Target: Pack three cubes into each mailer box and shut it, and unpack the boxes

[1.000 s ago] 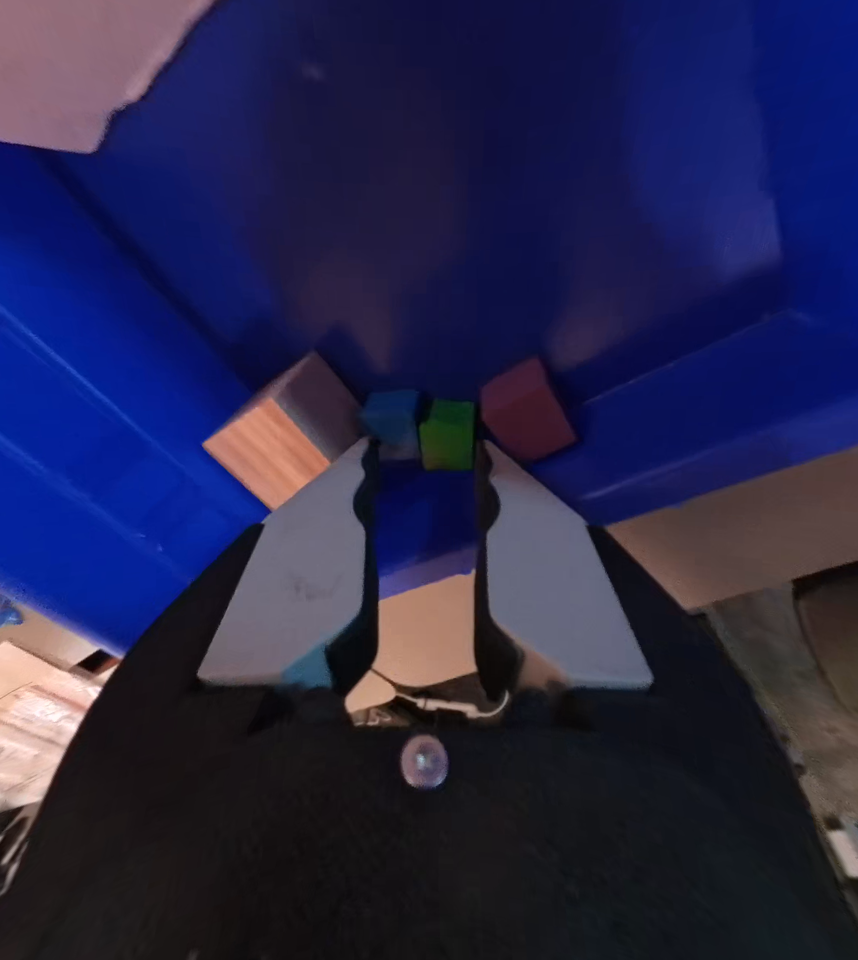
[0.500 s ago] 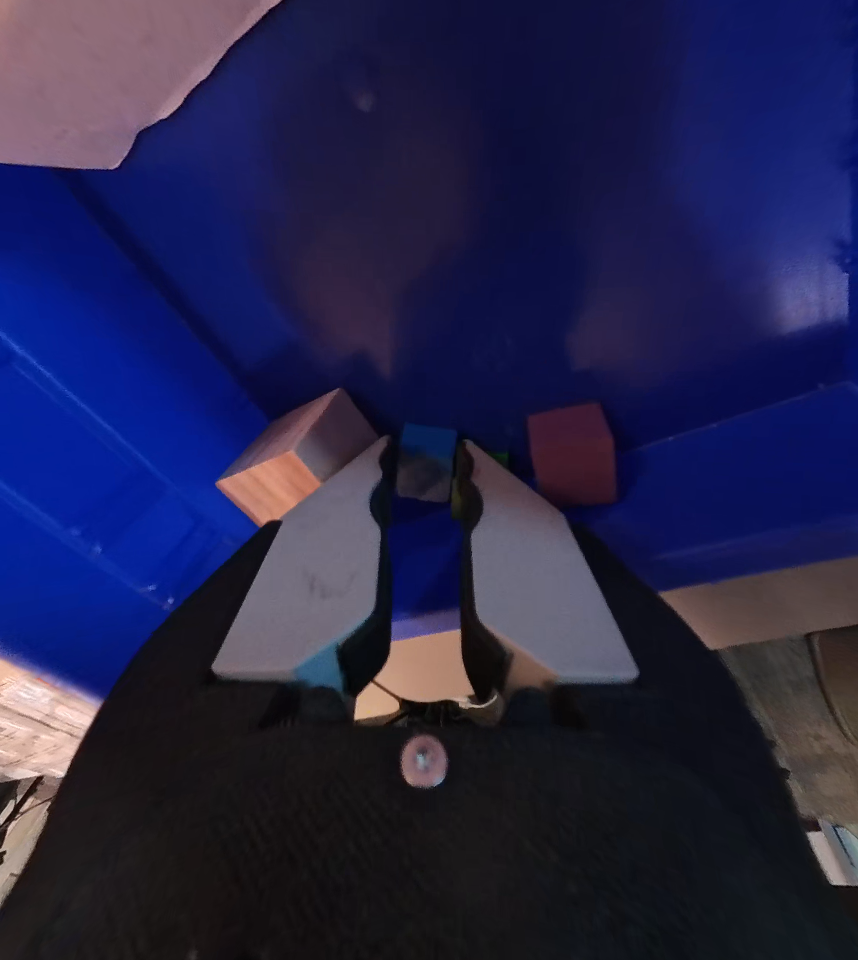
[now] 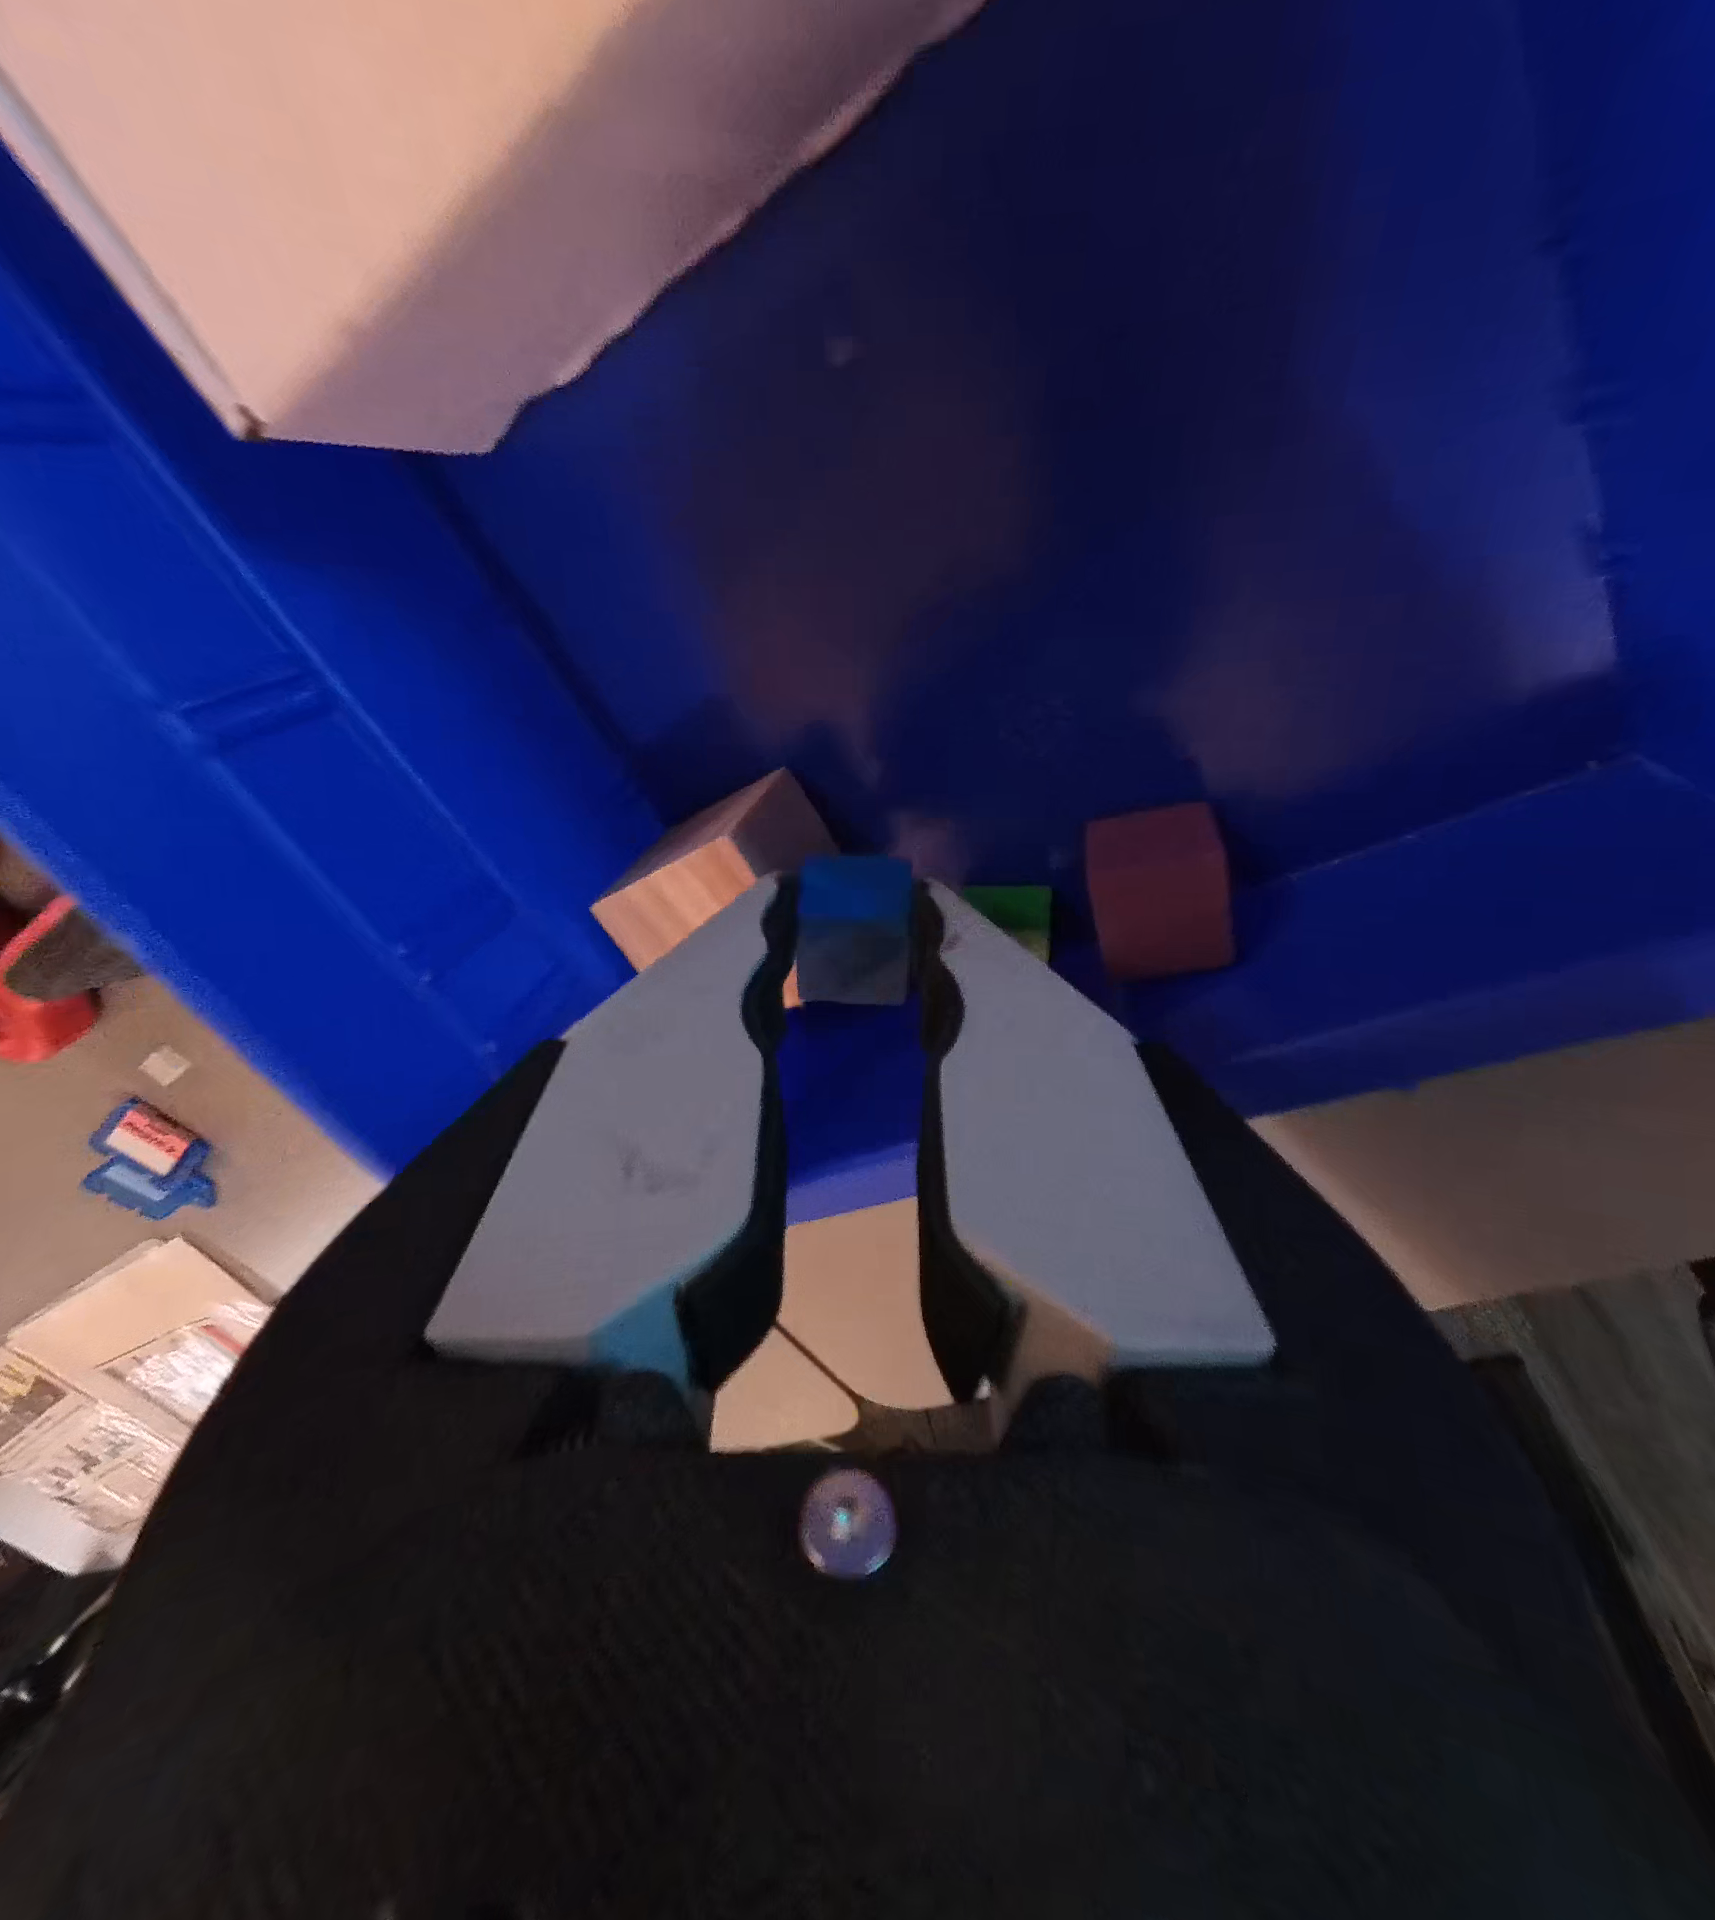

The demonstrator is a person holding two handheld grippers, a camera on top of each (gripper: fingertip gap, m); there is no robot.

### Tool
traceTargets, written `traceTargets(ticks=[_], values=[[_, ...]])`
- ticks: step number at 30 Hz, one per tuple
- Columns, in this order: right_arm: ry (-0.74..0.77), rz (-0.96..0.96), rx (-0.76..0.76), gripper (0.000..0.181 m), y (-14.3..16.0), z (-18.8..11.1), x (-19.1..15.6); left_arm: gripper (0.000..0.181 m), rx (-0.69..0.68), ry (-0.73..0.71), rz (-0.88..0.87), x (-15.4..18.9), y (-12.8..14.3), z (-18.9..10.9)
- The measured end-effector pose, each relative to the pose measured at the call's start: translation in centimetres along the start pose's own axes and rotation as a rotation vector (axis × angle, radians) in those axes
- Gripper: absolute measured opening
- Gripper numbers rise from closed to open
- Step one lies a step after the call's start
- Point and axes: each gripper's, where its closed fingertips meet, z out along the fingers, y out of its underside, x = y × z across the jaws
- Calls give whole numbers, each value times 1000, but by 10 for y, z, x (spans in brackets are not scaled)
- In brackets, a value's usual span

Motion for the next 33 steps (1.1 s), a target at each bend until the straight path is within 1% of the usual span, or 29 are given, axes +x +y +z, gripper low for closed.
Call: traceTargets(ticks=[4, 6, 7, 9, 11, 12, 13, 16, 19, 22, 24, 27, 30, 33], values=[[-5, 6, -4, 17, 1, 1, 0, 20, 97, -45, 6, -5, -15, -20], [-10, 10, -8, 18, 2, 1, 0, 21, 168, -62, 48, -2, -28, -34], [-14, 12, -10, 19, 3, 2, -1, 21, 215, -64, 75, 2, -37, -42], [-26, 14, -14, 22, 3, 2, -3, 20, 361, -68, 157, 17, -63, -64], [-57, 12, -13, 29, 2, 3, -9, 20, 550, -66, 305, 46, -93, -93], [-93, 13, -9, 38, 0, 3, -15, 20, 646, -59, 406, 67, -106, -109], [-151, 20, -2, 46, -3, 3, -24, 20, 732, -61, 513, 90, -116, -124], [-399, 97, 28, 52, -15, -3, -63, 20, 910, -123, 752, 149, -140, -166], [-590, 132, 44, 55, -21, -12, -96, 20, 1074, -160, 895, 208, -161, -205], [-792, 158, -3, 55, -16, -21, -132, 20, 1262, -196, 981, 259, -184, -237], [-864, 164, -42, 55, -8, -22, -148, 20, 1349, -197, 1020, 287, -199, -244], [-887, 153, -107, 47, 7, -17, -157, 20, 1425, -172, 1051, 314, -219, -239], [-903, 165, -133, 44, 11, -17, -157, 20, 1486, -209, 1017, 322, -240, -236], [-914, 236, -82, 37, -2, -20, -150, 20, 1554, -167, 1005, 333, -249, -236]])
